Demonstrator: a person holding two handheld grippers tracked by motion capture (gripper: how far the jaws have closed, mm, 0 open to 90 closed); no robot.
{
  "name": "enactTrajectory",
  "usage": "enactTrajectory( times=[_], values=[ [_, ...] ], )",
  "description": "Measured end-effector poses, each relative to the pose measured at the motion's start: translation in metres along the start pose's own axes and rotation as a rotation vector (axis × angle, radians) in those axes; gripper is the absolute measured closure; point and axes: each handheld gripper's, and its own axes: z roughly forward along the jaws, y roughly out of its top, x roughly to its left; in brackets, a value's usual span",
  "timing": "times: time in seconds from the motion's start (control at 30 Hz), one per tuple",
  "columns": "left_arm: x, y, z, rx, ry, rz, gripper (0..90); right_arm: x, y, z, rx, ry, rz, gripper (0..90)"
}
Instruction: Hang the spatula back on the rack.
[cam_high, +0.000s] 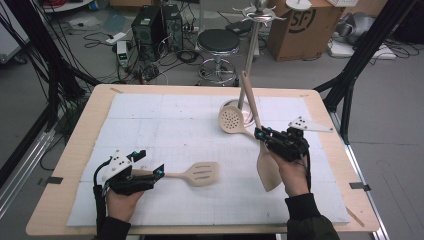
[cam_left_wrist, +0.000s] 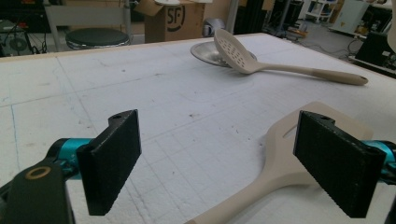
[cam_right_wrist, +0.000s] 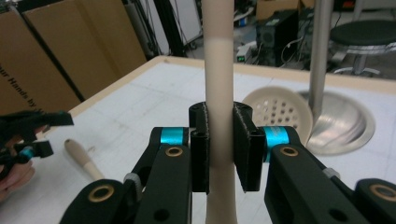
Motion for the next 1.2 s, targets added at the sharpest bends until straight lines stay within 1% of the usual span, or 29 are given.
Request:
enactTrajectory(
  times=[0.03, 0.07, 0.1, 0.13, 0.2, 0.27, 0.4, 0.53, 0.57, 0.73, 0.87, 1.0, 1.07, 1.1, 1.13, 1.2],
  values=[
    [0.0, 0.0, 0.0, -0.002, 0.003, -0.004, 15.6, 0.0, 0.0, 0.0, 0.0, 0.0, 0.0, 78.8],
    [0.0, 0.0, 0.0, 0.0, 0.002, -0.003, 15.6, -0.001, 0.007, -0.001, -0.024, -0.002, -0.009, 78.8],
    [0.0, 0.0, 0.0, 0.004, 0.001, 0.001, 15.6, -0.001, 0.009, -0.001, -0.038, -0.007, -0.013, 78.8],
    [0.0, 0.0, 0.0, 0.003, 0.001, 0.002, 15.6, -0.001, 0.009, -0.001, -0.038, -0.007, -0.013, 78.8],
    [0.0, 0.0, 0.001, 0.001, -0.001, -0.005, 15.6, -0.002, 0.013, -0.001, -0.058, -0.007, -0.009, 78.8],
    [0.001, -0.001, 0.002, 0.005, -0.003, -0.008, 15.6, -0.005, 0.018, 0.0, -0.084, -0.019, -0.005, 78.8],
    [0.004, -0.001, 0.004, 0.0, -0.002, -0.015, 15.6, -0.01, 0.025, 0.001, -0.14, -0.026, 0.016, 78.8],
    [0.004, 0.0, 0.006, 0.003, -0.007, -0.017, 15.6, -0.012, 0.034, 0.0, -0.177, -0.053, 0.012, 78.8],
    [0.004, 0.0, 0.006, 0.003, -0.007, -0.017, 15.6, -0.012, 0.034, 0.0, -0.177, -0.053, 0.012, 78.8],
    [0.005, 0.0, 0.007, -0.001, -0.005, -0.022, 15.6, -0.014, 0.047, -0.003, -0.206, -0.075, 0.006, 78.8],
    [0.005, 0.0, 0.006, -0.004, -0.011, -0.026, 15.6, -0.011, 0.051, -0.005, -0.256, -0.092, -0.006, 78.8],
    [0.005, 0.0, 0.006, -0.004, -0.012, -0.026, 15.6, -0.013, 0.054, -0.001, -0.264, -0.093, -0.007, 78.8],
    [0.005, 0.0, 0.006, -0.005, -0.012, -0.028, 15.6, -0.013, 0.057, 0.001, -0.258, -0.08, 0.0, 78.8],
    [0.005, 0.0, 0.006, -0.005, -0.012, -0.028, 15.6, -0.013, 0.057, 0.001, -0.258, -0.08, 0.0, 78.8],
    [0.005, 0.0, 0.006, -0.004, -0.012, -0.027, 15.6, -0.013, 0.059, 0.002, -0.27, -0.081, -0.005, 78.8],
    [0.006, 0.0, 0.007, -0.004, -0.015, -0.026, 15.6, -0.014, 0.06, 0.002, -0.266, -0.08, -0.004, 78.8]
  ],
)
